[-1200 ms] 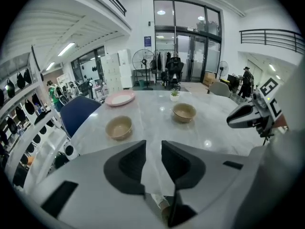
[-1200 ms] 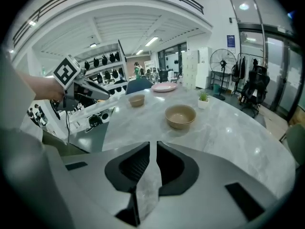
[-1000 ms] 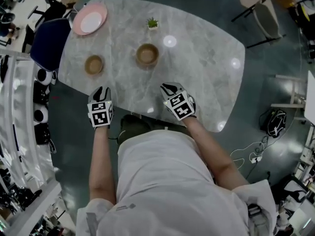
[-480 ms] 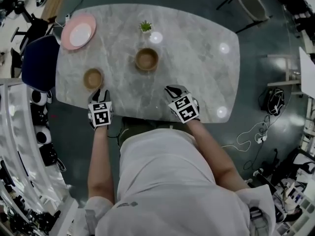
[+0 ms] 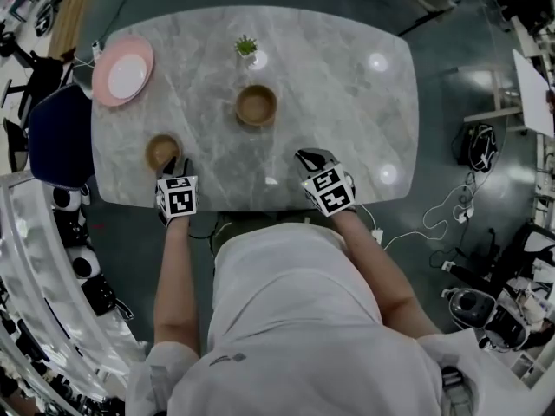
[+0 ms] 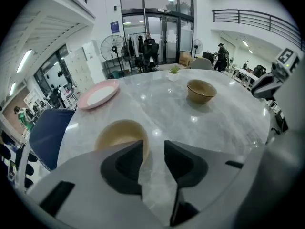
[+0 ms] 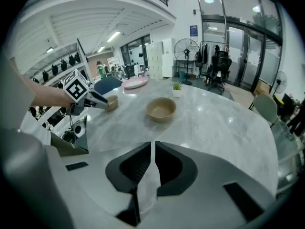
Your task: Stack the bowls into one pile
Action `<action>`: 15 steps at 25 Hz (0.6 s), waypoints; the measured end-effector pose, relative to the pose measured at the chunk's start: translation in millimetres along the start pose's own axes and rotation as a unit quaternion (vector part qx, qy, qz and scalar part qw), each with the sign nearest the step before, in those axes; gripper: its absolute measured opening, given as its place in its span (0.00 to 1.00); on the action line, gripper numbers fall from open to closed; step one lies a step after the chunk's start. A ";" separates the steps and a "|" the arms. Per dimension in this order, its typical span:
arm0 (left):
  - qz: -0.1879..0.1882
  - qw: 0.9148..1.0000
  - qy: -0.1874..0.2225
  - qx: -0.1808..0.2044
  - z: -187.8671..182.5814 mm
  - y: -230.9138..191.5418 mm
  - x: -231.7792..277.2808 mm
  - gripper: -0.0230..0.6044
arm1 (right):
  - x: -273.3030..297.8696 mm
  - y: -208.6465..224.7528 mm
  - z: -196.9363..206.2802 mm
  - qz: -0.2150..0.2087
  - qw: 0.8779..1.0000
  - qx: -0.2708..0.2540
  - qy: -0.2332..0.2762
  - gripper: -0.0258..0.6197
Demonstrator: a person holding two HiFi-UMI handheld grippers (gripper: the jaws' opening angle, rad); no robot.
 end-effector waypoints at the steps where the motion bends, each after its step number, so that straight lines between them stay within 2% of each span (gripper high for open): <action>1: 0.001 1.000 -0.002 0.007 -0.3 -0.7 3.1 0.24 | 0.5 -0.1 0.3 0.004 1.000 0.002 -0.001 0.10; 11: 0.017 0.999 -0.021 0.042 5.7 -2.1 24.3 0.22 | 0.2 -5.5 0.5 0.027 0.999 0.024 -0.004 0.09; 15: 0.014 0.998 -0.026 0.048 4.4 -6.3 29.6 0.17 | 0.0 -6.2 -5.2 0.031 0.999 0.028 -0.009 0.09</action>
Point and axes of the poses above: the fingertips, and each gripper's own axes: x forward along the fingers, y to its right, z out of its underside, the point moved 8 cm from there along -x, backward along the fingers, and after that the axes turned 9 degrees about -z, right-handed, at the moved point
